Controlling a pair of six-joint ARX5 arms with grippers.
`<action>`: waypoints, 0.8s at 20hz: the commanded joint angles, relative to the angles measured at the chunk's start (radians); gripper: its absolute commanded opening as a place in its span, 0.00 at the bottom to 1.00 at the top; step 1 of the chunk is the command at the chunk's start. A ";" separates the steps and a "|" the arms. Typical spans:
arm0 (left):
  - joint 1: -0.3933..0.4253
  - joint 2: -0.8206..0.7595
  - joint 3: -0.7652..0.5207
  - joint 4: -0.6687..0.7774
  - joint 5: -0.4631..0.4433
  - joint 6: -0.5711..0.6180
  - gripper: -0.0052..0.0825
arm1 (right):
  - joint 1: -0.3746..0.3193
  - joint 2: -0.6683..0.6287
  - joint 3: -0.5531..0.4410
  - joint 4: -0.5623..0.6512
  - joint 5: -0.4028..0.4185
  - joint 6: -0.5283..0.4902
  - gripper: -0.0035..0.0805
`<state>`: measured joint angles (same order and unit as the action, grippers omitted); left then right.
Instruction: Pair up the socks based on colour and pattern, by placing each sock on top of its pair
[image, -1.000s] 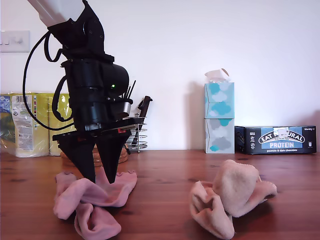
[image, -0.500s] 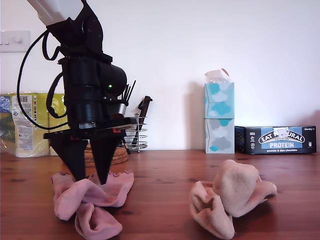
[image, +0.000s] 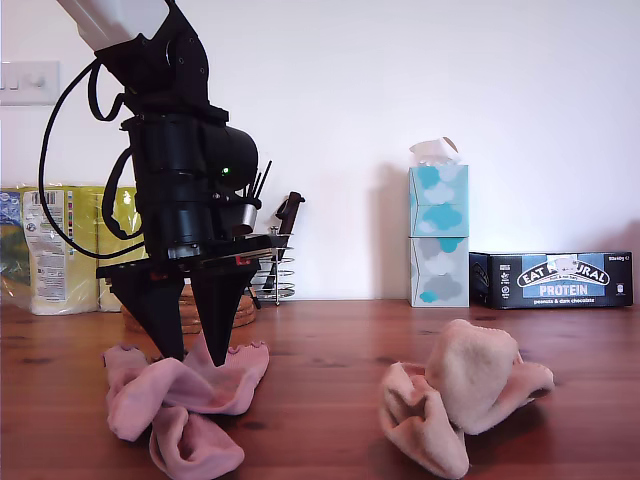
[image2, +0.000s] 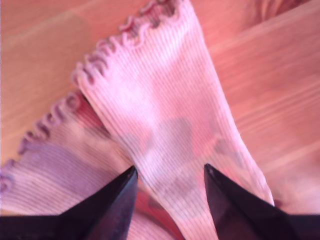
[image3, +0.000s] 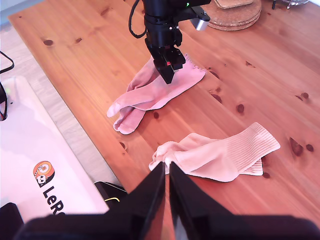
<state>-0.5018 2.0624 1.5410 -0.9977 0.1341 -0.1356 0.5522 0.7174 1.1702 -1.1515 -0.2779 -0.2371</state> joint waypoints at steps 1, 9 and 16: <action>-0.003 0.039 0.006 0.008 0.004 -0.006 0.40 | 0.004 -0.002 -0.010 0.009 0.000 -0.004 0.03; -0.005 0.039 0.006 0.023 0.019 -0.003 0.03 | 0.004 -0.002 -0.010 0.008 0.000 -0.005 0.03; -0.005 0.013 0.019 -0.041 0.053 -0.040 0.03 | 0.004 -0.002 -0.010 0.006 0.000 -0.015 0.03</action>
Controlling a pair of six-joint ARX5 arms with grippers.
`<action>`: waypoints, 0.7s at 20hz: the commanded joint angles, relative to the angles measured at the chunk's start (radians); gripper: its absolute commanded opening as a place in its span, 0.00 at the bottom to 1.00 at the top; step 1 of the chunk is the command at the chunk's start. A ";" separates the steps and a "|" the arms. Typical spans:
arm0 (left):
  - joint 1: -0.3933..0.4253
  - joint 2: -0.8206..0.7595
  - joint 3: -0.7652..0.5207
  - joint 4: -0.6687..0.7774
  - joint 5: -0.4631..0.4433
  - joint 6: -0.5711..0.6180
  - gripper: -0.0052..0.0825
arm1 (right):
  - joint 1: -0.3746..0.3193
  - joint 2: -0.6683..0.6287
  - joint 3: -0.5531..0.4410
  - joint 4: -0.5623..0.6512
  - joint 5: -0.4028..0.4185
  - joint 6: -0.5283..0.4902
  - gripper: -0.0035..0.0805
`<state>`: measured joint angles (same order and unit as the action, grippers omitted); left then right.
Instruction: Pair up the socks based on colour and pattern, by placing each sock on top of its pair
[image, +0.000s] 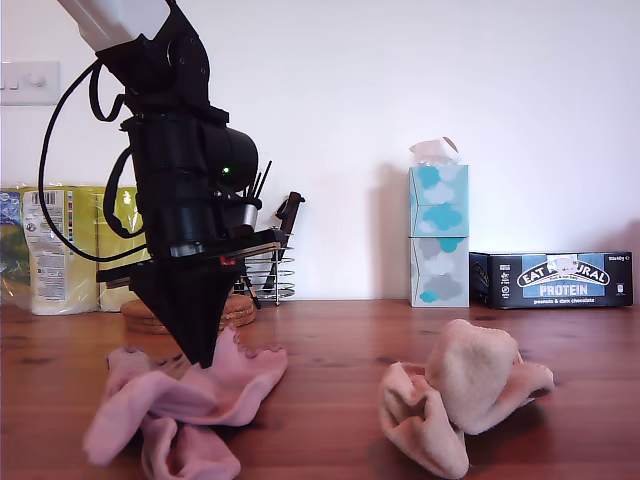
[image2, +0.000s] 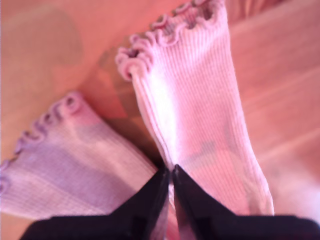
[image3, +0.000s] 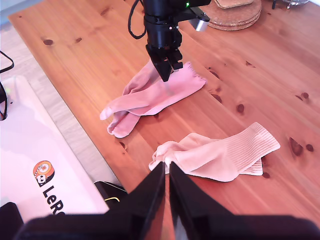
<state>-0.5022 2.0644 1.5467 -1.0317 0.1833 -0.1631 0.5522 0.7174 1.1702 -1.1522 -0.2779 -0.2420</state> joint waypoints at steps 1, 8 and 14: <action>-0.005 -0.004 0.013 -0.021 0.003 -0.036 0.03 | 0.004 -0.002 -0.010 0.006 0.000 -0.014 0.03; -0.005 -0.126 0.014 -0.072 0.004 -0.179 0.03 | 0.004 -0.002 -0.010 0.007 0.000 -0.023 0.03; -0.005 -0.187 0.013 -0.170 -0.051 -0.233 0.03 | 0.005 -0.002 -0.010 0.011 0.000 -0.028 0.03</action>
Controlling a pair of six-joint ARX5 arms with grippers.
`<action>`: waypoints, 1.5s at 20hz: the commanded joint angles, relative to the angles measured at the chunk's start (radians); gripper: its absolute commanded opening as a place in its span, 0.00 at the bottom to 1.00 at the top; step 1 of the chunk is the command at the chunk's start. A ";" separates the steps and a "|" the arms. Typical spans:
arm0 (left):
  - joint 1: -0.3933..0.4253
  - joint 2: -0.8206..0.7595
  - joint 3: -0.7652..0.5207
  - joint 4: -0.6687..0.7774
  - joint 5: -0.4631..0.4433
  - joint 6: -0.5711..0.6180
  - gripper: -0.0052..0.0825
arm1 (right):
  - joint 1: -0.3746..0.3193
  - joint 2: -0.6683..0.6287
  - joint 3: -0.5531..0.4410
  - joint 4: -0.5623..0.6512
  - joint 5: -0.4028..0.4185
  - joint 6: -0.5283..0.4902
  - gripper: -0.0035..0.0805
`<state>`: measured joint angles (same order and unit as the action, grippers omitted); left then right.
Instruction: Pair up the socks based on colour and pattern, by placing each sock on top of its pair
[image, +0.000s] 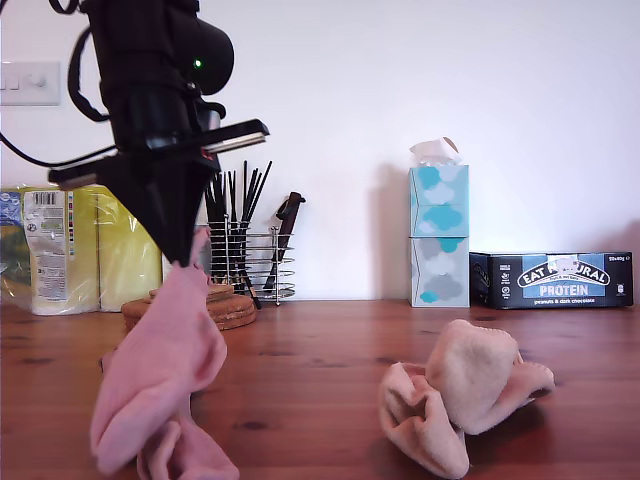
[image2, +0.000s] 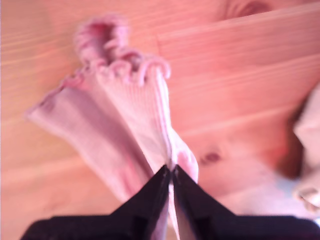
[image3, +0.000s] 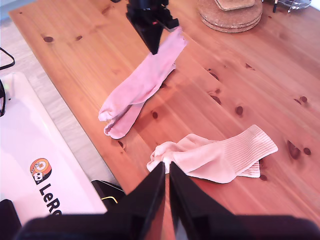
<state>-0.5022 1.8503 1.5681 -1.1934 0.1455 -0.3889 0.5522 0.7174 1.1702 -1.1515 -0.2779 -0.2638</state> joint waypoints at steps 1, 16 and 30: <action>-0.005 0.029 -0.010 -0.014 -0.041 -0.008 0.03 | 0.006 -0.002 -0.010 0.010 0.000 -0.006 0.03; 0.077 0.035 -0.205 0.158 -0.087 -0.023 0.12 | 0.017 -0.002 -0.010 0.006 -0.001 -0.006 0.03; 0.023 0.034 -0.204 0.224 -0.107 0.087 0.04 | 0.017 -0.002 -0.010 0.006 -0.003 -0.005 0.03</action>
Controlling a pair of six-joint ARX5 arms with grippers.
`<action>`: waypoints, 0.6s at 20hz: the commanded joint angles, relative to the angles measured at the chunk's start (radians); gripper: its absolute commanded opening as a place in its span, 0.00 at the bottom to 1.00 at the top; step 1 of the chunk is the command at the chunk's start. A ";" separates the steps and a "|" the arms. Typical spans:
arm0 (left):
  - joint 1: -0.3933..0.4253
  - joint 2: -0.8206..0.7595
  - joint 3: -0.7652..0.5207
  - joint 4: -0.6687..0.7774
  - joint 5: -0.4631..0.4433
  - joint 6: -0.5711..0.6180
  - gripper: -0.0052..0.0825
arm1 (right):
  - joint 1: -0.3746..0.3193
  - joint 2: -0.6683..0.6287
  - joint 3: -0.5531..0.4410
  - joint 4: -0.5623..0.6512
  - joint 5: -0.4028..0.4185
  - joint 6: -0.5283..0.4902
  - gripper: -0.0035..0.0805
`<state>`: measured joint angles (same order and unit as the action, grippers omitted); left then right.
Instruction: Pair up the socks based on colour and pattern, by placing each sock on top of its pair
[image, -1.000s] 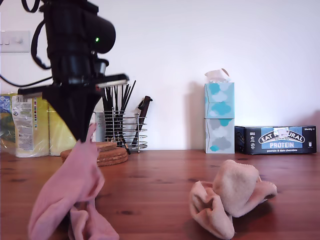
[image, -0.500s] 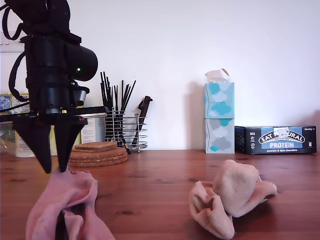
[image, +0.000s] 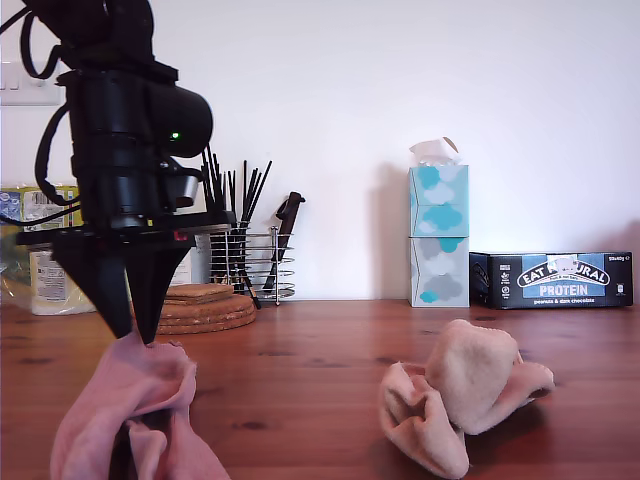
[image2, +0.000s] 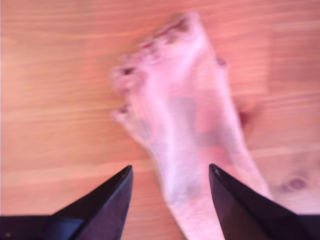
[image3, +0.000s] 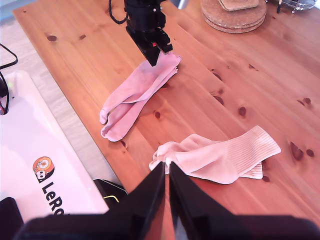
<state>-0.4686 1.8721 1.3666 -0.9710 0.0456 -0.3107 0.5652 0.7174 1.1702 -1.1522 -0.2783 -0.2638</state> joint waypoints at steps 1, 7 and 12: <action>-0.022 0.013 -0.003 -0.006 -0.011 0.020 0.04 | 0.004 -0.002 -0.010 0.006 -0.003 -0.005 0.03; -0.108 0.013 -0.003 -0.065 -0.113 0.057 0.04 | 0.004 -0.002 -0.010 -0.006 -0.002 -0.005 0.03; -0.122 0.011 -0.002 -0.114 -0.200 0.033 0.55 | 0.004 -0.002 -0.010 -0.012 -0.002 -0.005 0.03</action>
<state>-0.5949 1.8721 1.3666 -1.0775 -0.1429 -0.2676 0.5652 0.7174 1.1702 -1.1679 -0.2783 -0.2638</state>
